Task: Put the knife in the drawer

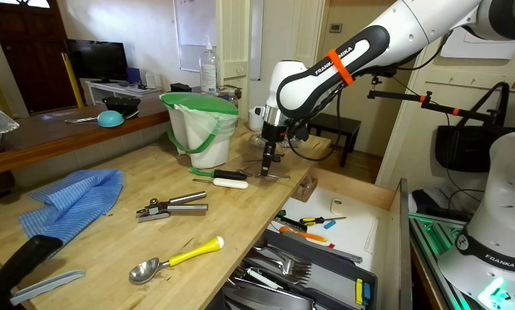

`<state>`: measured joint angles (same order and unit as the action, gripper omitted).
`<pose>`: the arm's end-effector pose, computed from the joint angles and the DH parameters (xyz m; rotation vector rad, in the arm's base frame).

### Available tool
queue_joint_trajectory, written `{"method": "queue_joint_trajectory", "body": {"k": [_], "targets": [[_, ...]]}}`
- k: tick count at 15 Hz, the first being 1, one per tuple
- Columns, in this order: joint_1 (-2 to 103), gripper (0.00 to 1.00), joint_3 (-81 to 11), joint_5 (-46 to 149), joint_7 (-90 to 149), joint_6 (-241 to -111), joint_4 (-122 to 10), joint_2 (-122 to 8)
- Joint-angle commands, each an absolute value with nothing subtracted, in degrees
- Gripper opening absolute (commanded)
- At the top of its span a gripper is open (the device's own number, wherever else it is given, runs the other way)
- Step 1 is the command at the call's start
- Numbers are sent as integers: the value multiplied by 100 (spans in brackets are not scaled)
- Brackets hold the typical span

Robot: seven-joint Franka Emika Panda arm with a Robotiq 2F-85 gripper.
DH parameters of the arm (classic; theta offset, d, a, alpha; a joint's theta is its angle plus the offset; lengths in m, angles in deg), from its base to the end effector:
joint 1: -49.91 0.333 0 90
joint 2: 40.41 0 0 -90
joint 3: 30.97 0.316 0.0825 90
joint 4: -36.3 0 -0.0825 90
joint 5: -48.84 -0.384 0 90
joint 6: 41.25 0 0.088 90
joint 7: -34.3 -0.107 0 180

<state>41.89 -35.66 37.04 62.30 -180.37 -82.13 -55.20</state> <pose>0.5812 -0.1290 0.3178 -3.0505 -0.1860 -0.2153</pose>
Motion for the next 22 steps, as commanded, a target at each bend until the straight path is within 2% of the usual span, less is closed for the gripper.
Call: {"method": "queue_joint_trajectory", "body": {"k": [1, 6, 13, 15, 16, 20, 22], "targets": [[4125, 25, -3505, 3938, 5998, -18332, -8236, -5610], [4106, 21, -3485, 4072, 5922, -18391, -8260, -5643], [4103, 22, -3449, 4152, 5904, -18394, -8295, -5693], [4102, 6, -3443, 4180, 5904, -18398, -8305, -5699], [4108, 2, -3443, 4198, 5888, -18425, -8326, -5664], [4295, 2, -3573, 4489, 5089, -18164, -8664, -4963], [4314, 2, -3454, 4374, 4900, -17450, -8846, -4438]]}}
